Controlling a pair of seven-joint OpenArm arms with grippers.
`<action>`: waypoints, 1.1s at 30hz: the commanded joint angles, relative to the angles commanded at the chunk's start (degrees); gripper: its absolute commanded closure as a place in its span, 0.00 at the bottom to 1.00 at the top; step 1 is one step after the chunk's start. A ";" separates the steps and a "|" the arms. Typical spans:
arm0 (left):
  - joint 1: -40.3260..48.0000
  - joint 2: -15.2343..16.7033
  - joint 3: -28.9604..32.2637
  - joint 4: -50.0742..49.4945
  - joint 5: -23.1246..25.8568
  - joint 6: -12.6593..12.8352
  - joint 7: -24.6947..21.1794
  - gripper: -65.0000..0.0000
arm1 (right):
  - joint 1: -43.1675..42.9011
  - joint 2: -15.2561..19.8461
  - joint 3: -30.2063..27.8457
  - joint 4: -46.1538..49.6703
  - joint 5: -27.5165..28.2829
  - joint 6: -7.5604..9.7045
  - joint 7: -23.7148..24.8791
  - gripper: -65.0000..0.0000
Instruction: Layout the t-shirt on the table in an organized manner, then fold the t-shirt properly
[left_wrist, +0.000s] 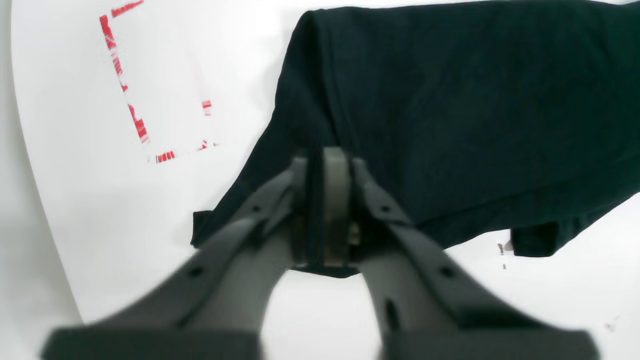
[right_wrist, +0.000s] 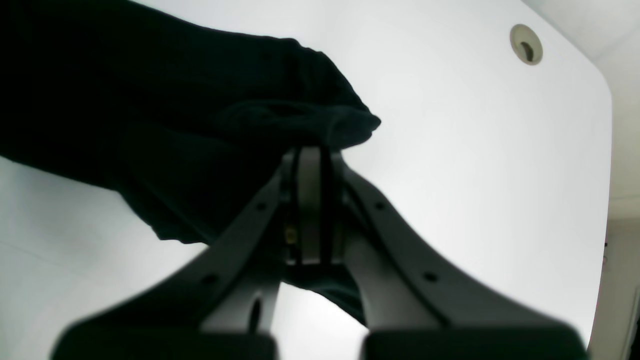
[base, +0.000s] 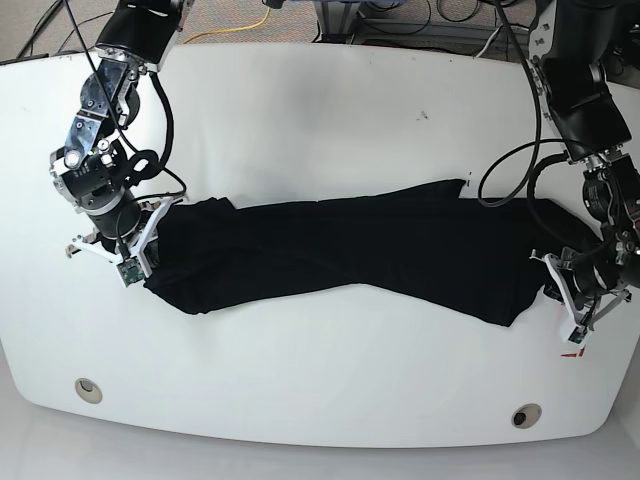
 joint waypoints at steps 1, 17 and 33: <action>0.26 0.00 0.00 -0.97 0.00 0.00 -0.18 0.71 | 0.00 0.00 0.00 0.00 0.00 0.00 0.00 1.00; 2.37 1.32 0.09 -15.03 0.00 0.00 -8.79 0.55 | 0.00 0.00 0.00 0.00 0.00 0.00 0.00 1.00; 3.78 1.41 0.18 -13.10 0.00 1.98 -9.14 0.54 | -0.18 0.00 0.00 0.00 0.00 0.00 0.00 1.00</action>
